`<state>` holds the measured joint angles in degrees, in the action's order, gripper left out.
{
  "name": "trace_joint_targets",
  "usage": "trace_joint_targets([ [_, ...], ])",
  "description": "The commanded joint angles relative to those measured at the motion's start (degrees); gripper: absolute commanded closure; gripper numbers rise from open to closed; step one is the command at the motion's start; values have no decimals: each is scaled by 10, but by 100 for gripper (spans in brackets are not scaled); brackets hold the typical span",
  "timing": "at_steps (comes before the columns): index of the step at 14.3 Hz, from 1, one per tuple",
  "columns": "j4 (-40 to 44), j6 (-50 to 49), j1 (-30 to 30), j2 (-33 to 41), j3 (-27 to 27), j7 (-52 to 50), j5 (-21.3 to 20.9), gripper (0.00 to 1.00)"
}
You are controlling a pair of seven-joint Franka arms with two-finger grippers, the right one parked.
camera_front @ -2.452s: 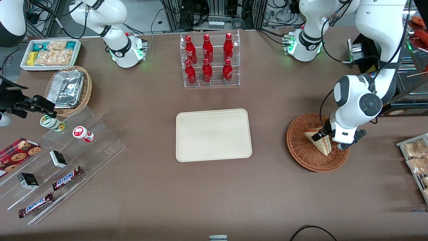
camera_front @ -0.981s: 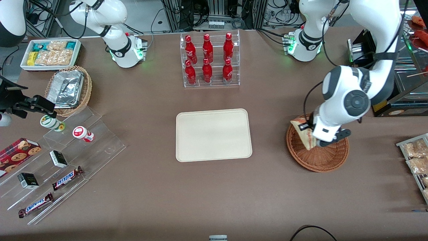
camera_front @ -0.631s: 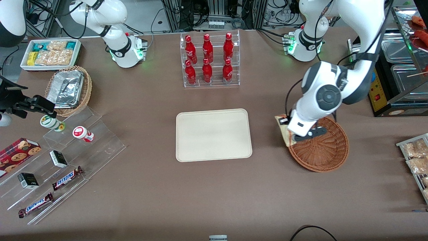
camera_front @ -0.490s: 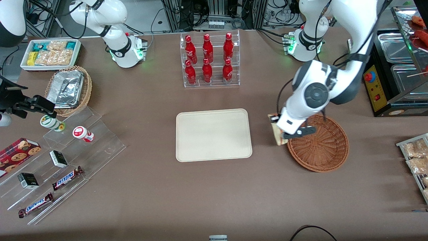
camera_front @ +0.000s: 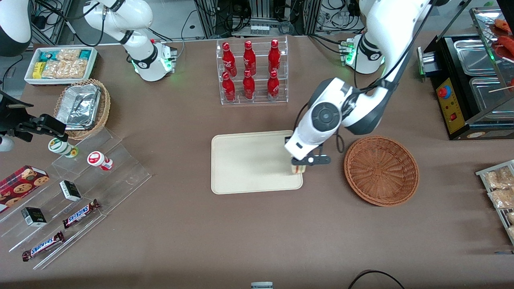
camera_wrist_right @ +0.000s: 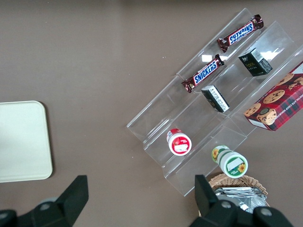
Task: Place sandwich from basket to tray
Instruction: 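Carry the held sandwich over the cream tray, then lower the sandwich onto the tray and open the left gripper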
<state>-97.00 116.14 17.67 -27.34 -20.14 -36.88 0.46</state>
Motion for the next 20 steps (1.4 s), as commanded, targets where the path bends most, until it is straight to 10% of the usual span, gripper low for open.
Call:
trace_joint_targets([
  [1, 70, -12, 50, -52, 6, -42, -4, 100],
  [4, 118, -9, 97, -97, 7, -123, -68, 100],
  [20, 197, 36, 142, -192, 10, -177, -131, 100],
])
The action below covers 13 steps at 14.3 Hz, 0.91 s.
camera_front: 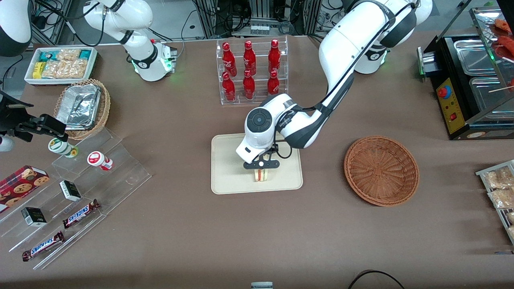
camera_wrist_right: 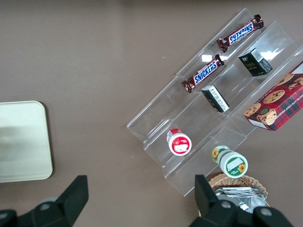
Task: Place sandwich from basket to tray
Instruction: 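Lower the sandwich onto the tray and open the left gripper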
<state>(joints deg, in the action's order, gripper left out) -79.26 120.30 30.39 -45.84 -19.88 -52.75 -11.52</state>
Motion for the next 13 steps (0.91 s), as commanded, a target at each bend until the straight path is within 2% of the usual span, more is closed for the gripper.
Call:
trace_joint_targets([
  [1, 19, -6, 17, -8, 8, -18, -11, 100],
  [10, 25, -2, 20, -28, 7, -56, -12, 100],
  [11, 28, -3, 19, -29, 8, -53, -11, 69],
  [12, 28, -4, 19, -29, 8, -51, -12, 16],
  [13, 28, -4, 19, -29, 8, -51, -12, 0],
])
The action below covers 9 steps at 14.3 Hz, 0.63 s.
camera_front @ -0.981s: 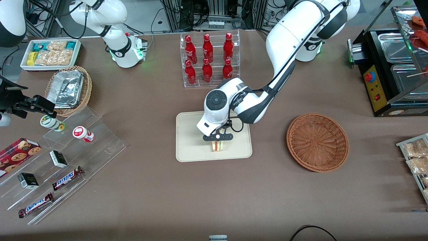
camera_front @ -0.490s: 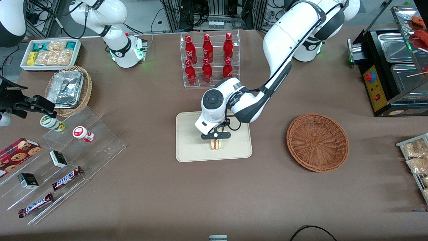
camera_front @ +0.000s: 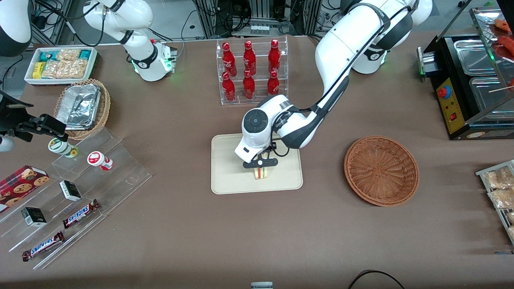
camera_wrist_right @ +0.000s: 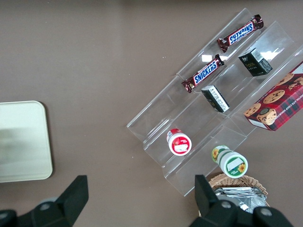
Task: Place sandwich from basket to tray
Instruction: 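Lower the sandwich onto the tray and open the left gripper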
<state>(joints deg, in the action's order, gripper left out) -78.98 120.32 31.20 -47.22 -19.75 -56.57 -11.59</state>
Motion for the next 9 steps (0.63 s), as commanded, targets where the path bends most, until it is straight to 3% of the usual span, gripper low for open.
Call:
trace_joint_targets([
  [1, 25, -6, 11, -14, 7, -13, -12, 0],
  [4, 30, -14, 10, -9, 7, -13, -12, 0],
  [9, 94, -126, 10, 12, 1, -10, -7, 0],
])
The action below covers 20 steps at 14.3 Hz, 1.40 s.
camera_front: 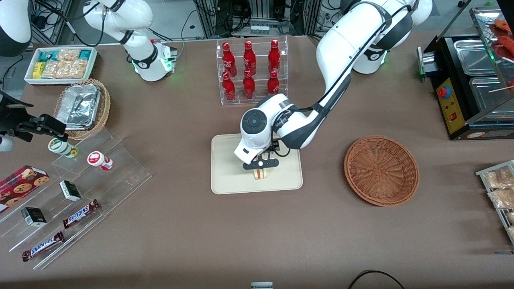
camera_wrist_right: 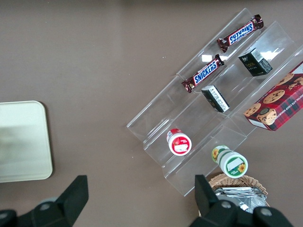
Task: Place sandwich from basket to tray
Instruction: 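Lower the sandwich onto the tray and open the left gripper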
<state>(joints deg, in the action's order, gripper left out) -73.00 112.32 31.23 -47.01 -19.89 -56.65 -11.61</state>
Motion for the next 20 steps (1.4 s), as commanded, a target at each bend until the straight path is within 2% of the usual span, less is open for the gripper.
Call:
trace_joint_targets([
  [1, 33, -56, 7, 24, 2, -5, -5, 0],
  [5, 36, -107, -4, 58, 3, 52, 8, 0],
  [11, 30, -155, -56, 117, 4, 140, 19, 0],
  [14, 25, -212, -85, 139, 3, 145, 19, 0],
  [20, -35, -217, -159, 205, 3, 162, 34, 0],
])
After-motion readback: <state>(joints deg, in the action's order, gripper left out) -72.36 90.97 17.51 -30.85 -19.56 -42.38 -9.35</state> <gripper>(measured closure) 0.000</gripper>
